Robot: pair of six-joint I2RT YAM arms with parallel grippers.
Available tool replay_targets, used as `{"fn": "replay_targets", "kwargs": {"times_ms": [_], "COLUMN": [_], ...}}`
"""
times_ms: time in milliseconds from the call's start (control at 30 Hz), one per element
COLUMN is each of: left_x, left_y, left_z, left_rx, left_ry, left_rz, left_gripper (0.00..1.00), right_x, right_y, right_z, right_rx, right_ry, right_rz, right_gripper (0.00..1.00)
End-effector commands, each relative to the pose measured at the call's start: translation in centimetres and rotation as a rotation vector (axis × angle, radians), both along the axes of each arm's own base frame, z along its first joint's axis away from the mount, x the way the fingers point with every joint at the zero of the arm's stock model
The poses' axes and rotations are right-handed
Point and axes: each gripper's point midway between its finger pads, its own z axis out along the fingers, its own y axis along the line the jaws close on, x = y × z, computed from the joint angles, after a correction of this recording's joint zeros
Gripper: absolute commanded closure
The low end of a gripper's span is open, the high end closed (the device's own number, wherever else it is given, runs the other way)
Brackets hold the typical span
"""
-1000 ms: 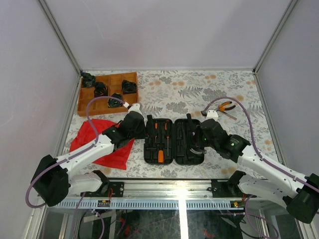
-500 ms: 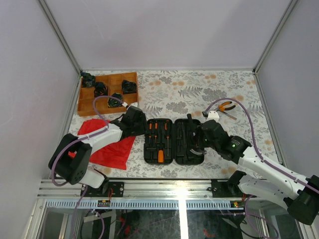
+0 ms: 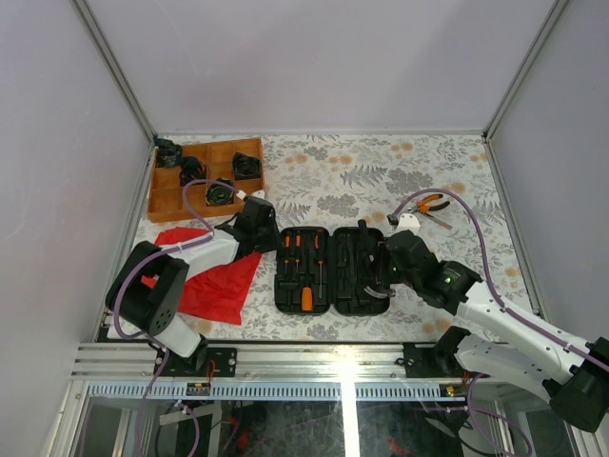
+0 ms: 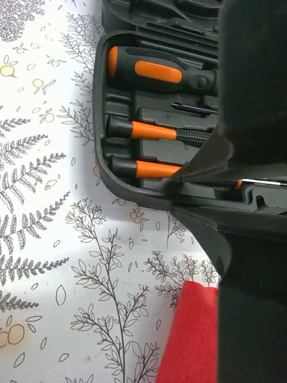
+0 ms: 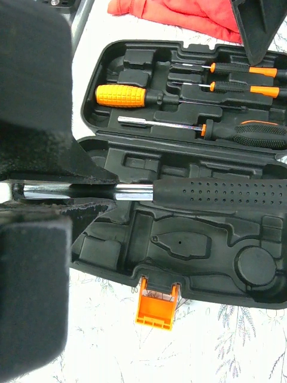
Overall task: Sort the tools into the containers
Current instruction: Pick up the hammer at the center of the board, then place the hammer in the storage box.
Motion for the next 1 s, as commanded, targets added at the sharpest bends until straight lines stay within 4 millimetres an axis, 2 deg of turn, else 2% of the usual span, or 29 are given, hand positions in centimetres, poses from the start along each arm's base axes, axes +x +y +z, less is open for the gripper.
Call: {"fn": "replay_targets", "kwargs": {"times_ms": [0,100,133,433,567,700,833,967], "left_x": [1.0,0.4,0.2,-3.2,-4.5,-5.0,-5.2,-5.1], "left_y": [0.0,0.4,0.5,0.4,-0.5,-1.0,-0.8,-0.6], "left_z": [0.3,-0.1,-0.1,-0.6,0.0,0.1,0.0,0.2], "left_rx": [-0.028,-0.05,-0.059,-0.226,-0.221,-0.212,-0.195,-0.183], "left_ry": [-0.03,-0.01,-0.002,0.066,0.044,0.035,0.038,0.03], "left_rz": [0.031,0.078,0.098,0.277,0.27,0.252,0.24,0.243], "left_gripper": [0.84,0.98,1.0,1.0,1.0,0.99,0.89,0.69], "right_x": [0.8,0.8,0.8,1.1,1.4,2.3,2.7,3.7], "right_y": [0.6,0.5,0.4,-0.3,0.3,-0.2,-0.1,-0.1], "right_z": [1.8,1.7,1.6,1.1,1.2,0.9,0.0,-0.6], "right_rx": [0.063,0.06,0.059,0.028,-0.014,-0.122,-0.214,-0.259], "right_ry": [-0.051,-0.05,-0.049,-0.051,-0.076,-0.1,-0.108,-0.126], "right_rz": [-0.021,-0.029,-0.031,-0.067,0.007,0.053,0.131,0.131], "right_gripper": [0.99,0.99,1.0,1.0,1.0,1.0,1.0,1.0]}}
